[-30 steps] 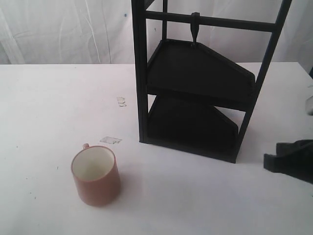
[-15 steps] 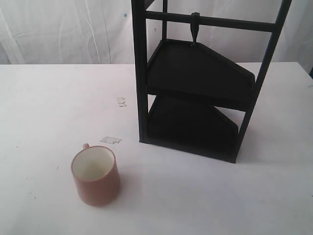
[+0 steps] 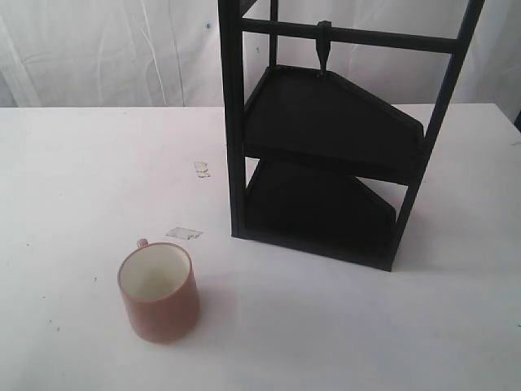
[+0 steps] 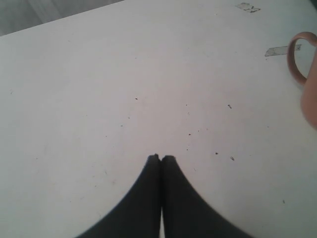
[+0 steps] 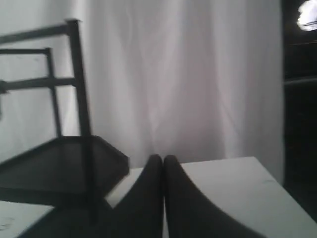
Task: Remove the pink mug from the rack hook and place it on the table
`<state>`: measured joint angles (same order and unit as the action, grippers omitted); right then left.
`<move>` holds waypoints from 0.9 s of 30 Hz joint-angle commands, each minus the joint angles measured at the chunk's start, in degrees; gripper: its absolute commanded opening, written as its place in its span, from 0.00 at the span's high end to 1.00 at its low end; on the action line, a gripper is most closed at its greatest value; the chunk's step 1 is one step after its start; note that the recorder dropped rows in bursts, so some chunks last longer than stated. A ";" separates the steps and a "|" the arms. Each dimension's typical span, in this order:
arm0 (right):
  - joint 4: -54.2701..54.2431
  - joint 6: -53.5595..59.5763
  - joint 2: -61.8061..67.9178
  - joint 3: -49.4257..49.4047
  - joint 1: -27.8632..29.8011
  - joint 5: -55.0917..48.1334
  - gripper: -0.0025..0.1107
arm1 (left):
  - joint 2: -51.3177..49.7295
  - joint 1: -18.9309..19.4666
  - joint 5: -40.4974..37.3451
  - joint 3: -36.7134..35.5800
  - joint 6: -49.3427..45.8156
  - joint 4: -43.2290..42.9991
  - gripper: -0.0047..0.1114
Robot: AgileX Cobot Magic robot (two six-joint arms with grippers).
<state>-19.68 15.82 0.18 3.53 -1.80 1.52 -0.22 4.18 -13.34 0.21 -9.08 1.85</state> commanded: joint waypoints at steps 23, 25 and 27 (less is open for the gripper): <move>30.23 -17.53 -0.18 -3.53 4.17 -20.81 0.98 | 0.22 -0.35 0.02 -0.21 0.09 0.41 0.96; 30.23 -17.53 -0.18 -3.53 4.17 -20.81 0.98 | 0.22 -0.35 0.02 -0.21 0.09 0.41 0.96; 30.23 -17.53 -0.18 -3.53 4.17 -20.81 0.98 | 0.22 -0.35 0.02 -0.21 0.09 0.41 0.96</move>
<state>9.97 -1.46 0.18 0.09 2.17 -19.35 -0.22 4.18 -13.34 0.21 -9.08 1.85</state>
